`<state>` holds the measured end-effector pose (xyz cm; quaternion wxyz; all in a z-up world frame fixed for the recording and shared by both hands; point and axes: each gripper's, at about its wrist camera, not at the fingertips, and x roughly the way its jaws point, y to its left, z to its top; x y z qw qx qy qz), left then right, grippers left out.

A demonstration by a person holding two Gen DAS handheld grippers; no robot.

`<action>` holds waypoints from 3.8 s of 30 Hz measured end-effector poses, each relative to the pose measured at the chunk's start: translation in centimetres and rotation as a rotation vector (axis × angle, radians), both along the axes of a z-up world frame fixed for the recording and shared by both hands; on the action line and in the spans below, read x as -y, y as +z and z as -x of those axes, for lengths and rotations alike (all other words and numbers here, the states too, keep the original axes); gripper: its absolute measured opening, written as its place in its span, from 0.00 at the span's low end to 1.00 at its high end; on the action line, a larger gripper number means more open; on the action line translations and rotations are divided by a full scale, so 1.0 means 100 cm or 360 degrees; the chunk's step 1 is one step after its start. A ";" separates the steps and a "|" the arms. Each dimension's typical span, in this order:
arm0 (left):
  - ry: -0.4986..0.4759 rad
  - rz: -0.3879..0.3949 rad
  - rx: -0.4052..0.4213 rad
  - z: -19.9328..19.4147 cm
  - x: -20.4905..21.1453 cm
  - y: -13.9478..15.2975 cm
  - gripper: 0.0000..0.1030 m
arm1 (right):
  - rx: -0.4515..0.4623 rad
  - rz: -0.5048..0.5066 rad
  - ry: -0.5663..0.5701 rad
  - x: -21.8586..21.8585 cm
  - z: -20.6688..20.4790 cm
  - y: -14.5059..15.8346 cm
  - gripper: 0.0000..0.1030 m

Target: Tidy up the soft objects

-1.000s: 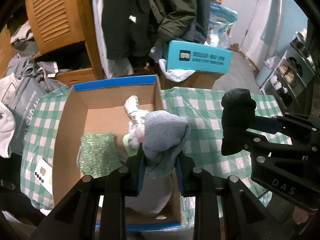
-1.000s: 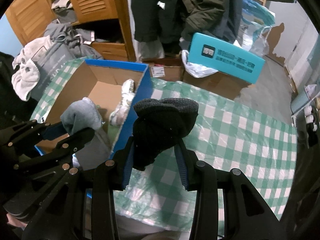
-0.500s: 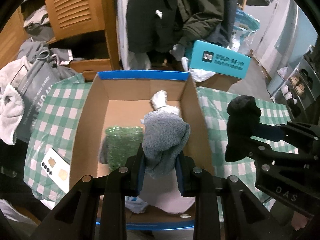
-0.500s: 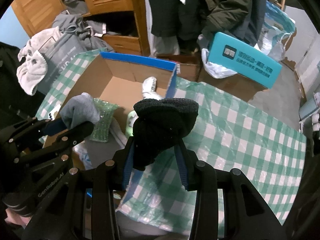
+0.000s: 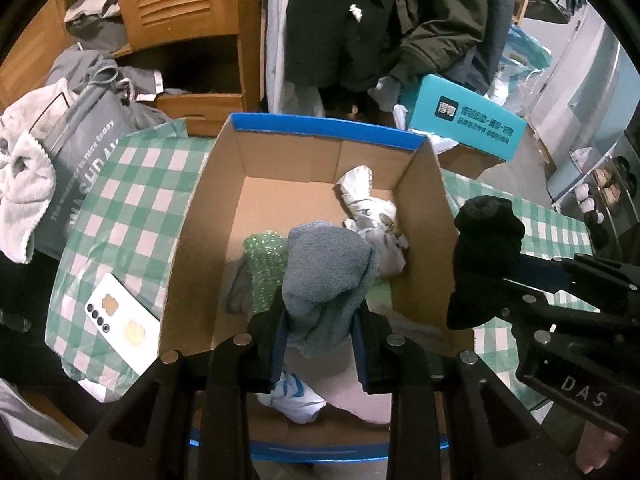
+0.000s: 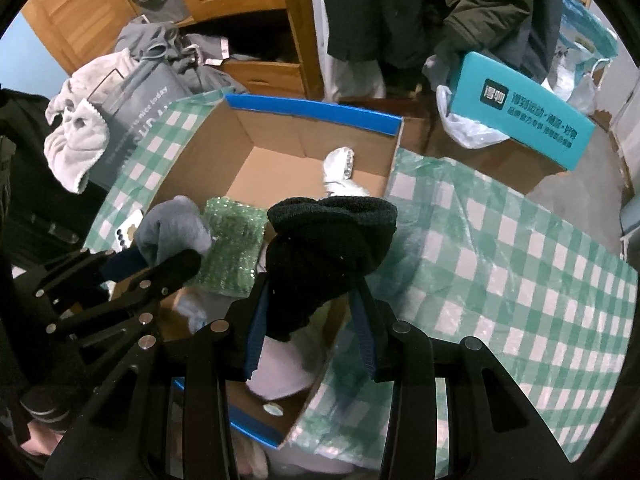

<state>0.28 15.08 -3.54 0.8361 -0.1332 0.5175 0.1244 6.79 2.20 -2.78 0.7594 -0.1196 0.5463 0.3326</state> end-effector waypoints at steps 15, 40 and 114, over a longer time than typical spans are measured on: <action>0.0048 0.0006 -0.0037 0.002 -0.003 0.000 0.51 | 0.0040 -0.0038 -0.0084 0.014 -0.009 0.011 0.59; -0.0197 -0.0147 0.0141 0.009 0.052 0.055 0.73 | 0.0269 -0.0055 -0.0188 0.085 0.005 0.056 0.71; -0.0300 -0.0221 0.0091 -0.002 0.089 0.049 0.73 | 0.0256 -0.0056 -0.0288 0.123 -0.002 0.049 0.71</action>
